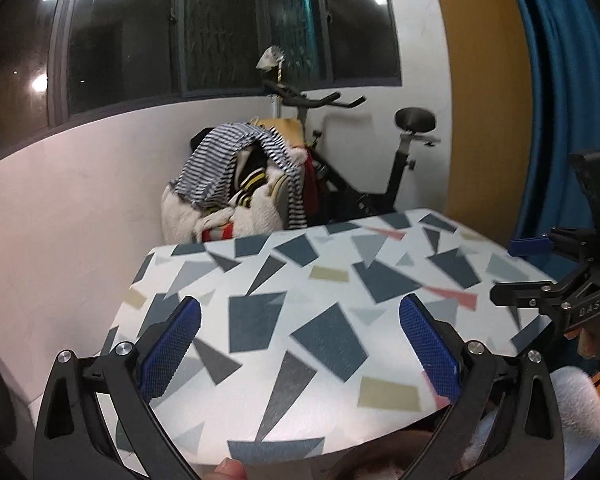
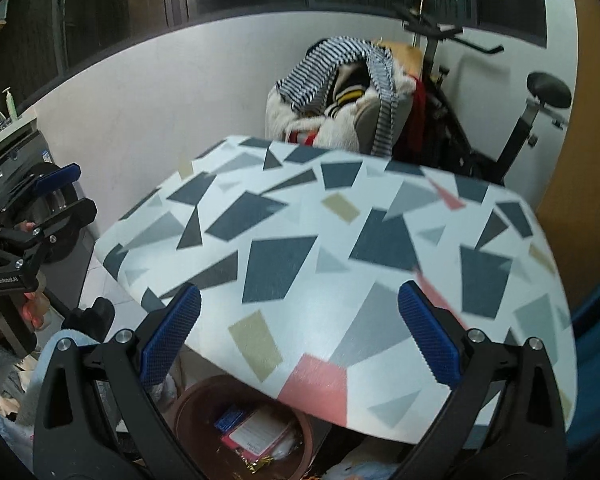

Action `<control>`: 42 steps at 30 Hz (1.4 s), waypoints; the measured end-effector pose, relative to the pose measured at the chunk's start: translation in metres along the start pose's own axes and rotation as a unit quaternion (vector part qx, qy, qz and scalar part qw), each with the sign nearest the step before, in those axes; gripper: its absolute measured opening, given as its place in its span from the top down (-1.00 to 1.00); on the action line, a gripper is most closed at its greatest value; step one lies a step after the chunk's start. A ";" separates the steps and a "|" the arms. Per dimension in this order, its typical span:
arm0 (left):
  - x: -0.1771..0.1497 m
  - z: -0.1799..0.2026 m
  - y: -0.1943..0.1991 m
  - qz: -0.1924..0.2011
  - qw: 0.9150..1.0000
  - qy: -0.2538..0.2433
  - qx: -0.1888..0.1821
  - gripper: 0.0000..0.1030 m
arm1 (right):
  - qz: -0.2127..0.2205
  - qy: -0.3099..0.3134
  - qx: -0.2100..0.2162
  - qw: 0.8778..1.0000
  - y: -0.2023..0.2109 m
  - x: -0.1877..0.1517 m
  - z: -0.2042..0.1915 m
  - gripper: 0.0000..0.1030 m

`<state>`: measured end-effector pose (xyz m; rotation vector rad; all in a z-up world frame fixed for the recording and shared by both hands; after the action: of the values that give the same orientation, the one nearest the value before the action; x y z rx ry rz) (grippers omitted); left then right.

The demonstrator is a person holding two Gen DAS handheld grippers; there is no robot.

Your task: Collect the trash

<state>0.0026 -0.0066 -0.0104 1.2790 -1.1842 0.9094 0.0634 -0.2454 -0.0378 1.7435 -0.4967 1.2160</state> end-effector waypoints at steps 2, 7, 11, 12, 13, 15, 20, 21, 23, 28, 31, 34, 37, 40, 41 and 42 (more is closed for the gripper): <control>0.006 0.001 0.001 0.000 1.000 -0.001 -0.003 -0.89 | 0.007 0.004 -0.002 1.000 0.005 0.007 0.000 -0.89; 0.017 0.002 0.004 0.003 1.000 0.009 -0.012 -0.89 | 0.029 0.007 -0.021 0.999 0.018 0.023 0.000 -0.89; 0.022 0.000 0.004 0.002 1.000 0.018 -0.004 -0.89 | 0.032 0.012 -0.021 0.999 0.023 0.028 -0.001 -0.89; 0.022 -0.001 0.004 0.001 1.000 0.017 -0.001 -0.89 | 0.032 0.012 -0.021 0.999 0.024 0.029 -0.001 -0.89; 0.023 -0.001 0.005 0.000 1.000 0.015 0.000 -0.89 | 0.032 0.013 -0.021 0.999 0.025 0.030 -0.001 -0.89; 0.023 0.000 0.005 -0.003 1.000 0.010 0.005 -0.89 | 0.033 0.014 -0.021 0.999 0.027 0.032 -0.002 -0.89; 0.022 -0.002 0.006 -0.009 1.000 0.011 0.011 -0.89 | 0.036 0.014 -0.023 0.999 0.030 0.033 -0.004 -0.89; 0.022 -0.002 0.006 -0.010 1.000 0.013 0.012 -0.89 | 0.036 0.013 -0.023 0.999 0.030 0.033 -0.005 -0.89; 0.022 -0.002 0.006 -0.013 1.000 0.015 0.013 -0.89 | 0.035 0.014 -0.024 0.999 0.030 0.034 -0.005 -0.89; 0.022 -0.003 0.005 -0.016 1.000 0.010 0.018 -0.89 | 0.036 0.014 -0.024 0.999 0.031 0.035 -0.005 -0.89; 0.022 -0.003 0.006 -0.016 1.000 0.010 0.019 -0.89 | 0.035 0.014 -0.024 0.999 0.030 0.034 -0.005 -0.89; 0.022 -0.003 0.006 -0.017 1.000 0.010 0.019 -0.89 | 0.036 0.014 -0.024 0.999 0.029 0.034 -0.005 -0.89; 0.021 -0.004 0.006 -0.019 1.000 0.010 0.022 -0.89 | 0.036 0.014 -0.025 0.999 0.029 0.034 -0.005 -0.89; 0.021 -0.006 0.007 -0.019 0.999 0.010 0.024 -0.89 | 0.036 0.014 -0.024 0.999 0.030 0.034 -0.005 -0.89; 0.020 -0.006 0.007 -0.020 0.999 0.010 0.025 -0.89 | 0.036 0.014 -0.024 0.999 0.030 0.034 -0.005 -0.89; 0.020 -0.007 0.007 -0.020 0.999 0.011 0.025 -0.89 | 0.036 0.015 -0.025 0.999 0.030 0.034 -0.005 -0.89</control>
<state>0.0008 -0.0015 0.0109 1.3243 -1.1218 0.9261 0.0533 -0.2500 0.0068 1.6767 -0.5710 1.2672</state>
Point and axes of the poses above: each gripper's, at about its wrist camera, not at the fingertips, and y roughly against the way its jaws point, z to its right, x to its top, the point moved 2 cm from there along -y, roughly the way its jaws point, and after that the axes turned 12 degrees about z, right-handed, at the moved point
